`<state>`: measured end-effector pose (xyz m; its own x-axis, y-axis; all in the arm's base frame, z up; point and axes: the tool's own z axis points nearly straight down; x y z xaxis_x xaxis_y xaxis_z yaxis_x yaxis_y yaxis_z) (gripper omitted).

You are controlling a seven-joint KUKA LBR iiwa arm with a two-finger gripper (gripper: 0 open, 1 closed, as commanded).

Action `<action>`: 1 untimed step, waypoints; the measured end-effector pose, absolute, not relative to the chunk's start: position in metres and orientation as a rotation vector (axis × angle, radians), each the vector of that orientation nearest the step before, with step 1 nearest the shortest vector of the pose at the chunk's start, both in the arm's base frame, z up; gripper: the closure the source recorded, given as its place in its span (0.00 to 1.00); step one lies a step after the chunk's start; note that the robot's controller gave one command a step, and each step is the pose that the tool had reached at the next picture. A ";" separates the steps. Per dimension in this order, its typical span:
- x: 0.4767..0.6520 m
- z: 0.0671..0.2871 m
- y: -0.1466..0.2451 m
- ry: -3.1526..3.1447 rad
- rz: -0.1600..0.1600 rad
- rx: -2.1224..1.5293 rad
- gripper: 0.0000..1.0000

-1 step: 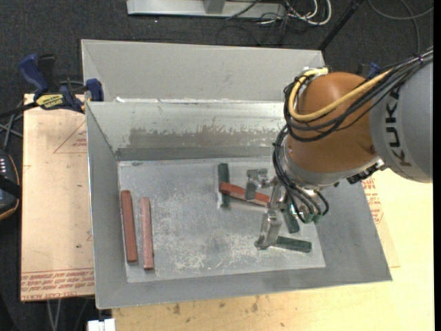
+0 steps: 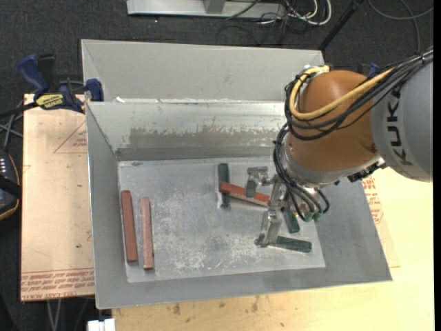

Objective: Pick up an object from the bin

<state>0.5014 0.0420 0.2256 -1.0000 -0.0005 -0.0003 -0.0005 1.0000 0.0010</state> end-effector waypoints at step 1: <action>0.502 0.157 0.005 3.136 0.001 -0.002 0.00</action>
Offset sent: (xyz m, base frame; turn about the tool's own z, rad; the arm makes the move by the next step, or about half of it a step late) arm 0.0060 -0.1253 -0.0656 0.2674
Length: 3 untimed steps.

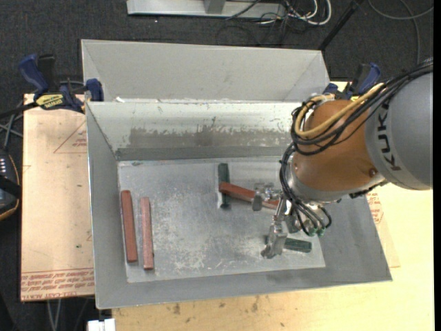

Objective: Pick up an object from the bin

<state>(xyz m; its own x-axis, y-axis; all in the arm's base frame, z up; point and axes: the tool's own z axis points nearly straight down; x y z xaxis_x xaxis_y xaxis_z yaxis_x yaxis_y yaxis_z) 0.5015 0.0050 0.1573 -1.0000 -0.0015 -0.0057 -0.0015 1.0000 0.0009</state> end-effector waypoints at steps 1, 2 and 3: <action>0.505 0.153 -0.061 3.121 0.002 0.347 0.00; 0.500 0.128 -0.075 3.140 0.001 0.086 0.00; 0.492 0.098 -0.073 3.141 0.002 -0.006 0.00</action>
Offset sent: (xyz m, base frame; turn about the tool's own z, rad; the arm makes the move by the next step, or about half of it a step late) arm -0.0054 -0.0811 -0.0482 -0.0933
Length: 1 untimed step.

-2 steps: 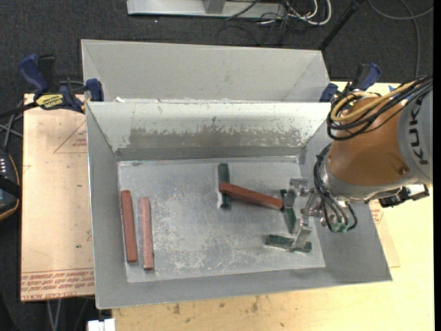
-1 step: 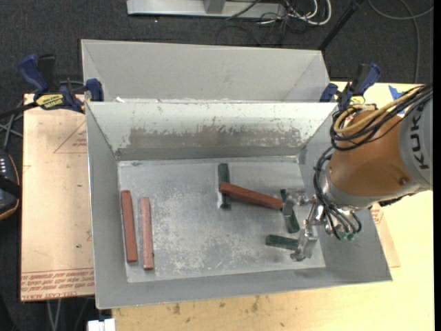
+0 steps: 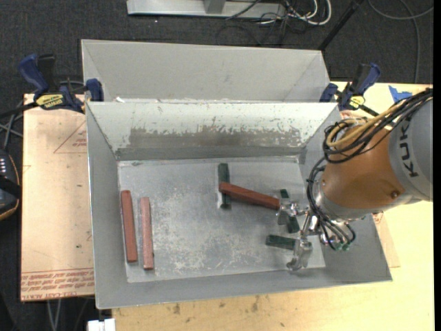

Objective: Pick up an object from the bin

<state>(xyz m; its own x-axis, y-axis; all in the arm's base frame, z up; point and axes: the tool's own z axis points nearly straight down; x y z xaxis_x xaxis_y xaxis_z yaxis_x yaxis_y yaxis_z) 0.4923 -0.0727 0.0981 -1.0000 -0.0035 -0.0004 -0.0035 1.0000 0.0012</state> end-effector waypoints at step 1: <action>0.483 0.071 -0.075 3.133 0.003 0.139 1.00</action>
Offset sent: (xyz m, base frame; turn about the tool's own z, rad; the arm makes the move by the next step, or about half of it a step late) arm 0.0000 0.0000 0.0000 0.0000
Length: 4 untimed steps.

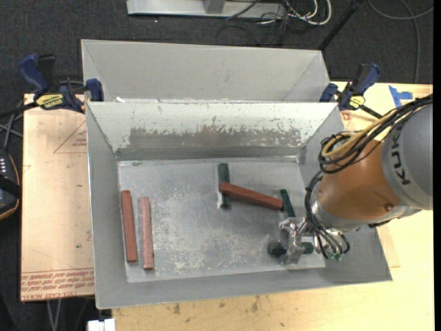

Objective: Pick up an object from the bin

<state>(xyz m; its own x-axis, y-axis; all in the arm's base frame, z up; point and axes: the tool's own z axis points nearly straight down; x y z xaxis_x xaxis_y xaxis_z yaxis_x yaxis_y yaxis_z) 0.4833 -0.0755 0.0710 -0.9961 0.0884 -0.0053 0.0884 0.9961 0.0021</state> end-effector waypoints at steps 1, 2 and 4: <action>0.483 0.071 -0.075 3.133 0.003 0.139 1.00; 0.483 0.073 -0.075 3.135 0.003 0.139 1.00; 0.482 0.088 -0.075 3.141 0.002 0.140 1.00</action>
Offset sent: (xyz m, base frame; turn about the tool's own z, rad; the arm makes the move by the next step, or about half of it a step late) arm 0.0000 0.0001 0.0253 0.0000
